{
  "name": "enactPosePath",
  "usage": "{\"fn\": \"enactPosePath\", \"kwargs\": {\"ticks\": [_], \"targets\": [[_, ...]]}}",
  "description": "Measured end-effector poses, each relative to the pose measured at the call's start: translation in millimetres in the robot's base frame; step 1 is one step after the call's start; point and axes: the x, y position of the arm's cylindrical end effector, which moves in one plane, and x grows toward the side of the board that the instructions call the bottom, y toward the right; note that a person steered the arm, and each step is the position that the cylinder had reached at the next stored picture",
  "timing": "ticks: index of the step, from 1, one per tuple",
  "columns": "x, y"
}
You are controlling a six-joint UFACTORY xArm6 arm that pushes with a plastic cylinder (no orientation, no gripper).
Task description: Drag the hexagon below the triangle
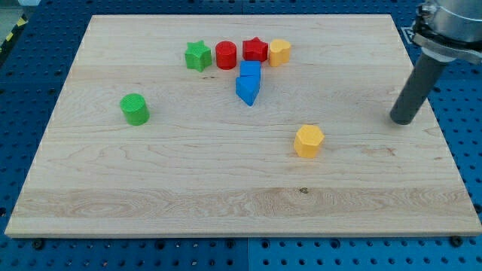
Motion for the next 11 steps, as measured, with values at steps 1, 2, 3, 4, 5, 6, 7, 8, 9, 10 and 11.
{"fn": "enactPosePath", "kwargs": {"ticks": [1, 2, 3, 4, 5, 6, 7, 8, 9, 10, 11], "targets": [[45, -19], [58, -77], [46, -146], [38, -191], [44, -178], [86, -179], [85, -235], [58, -238], [49, -219], [61, -218], [62, -202]]}}
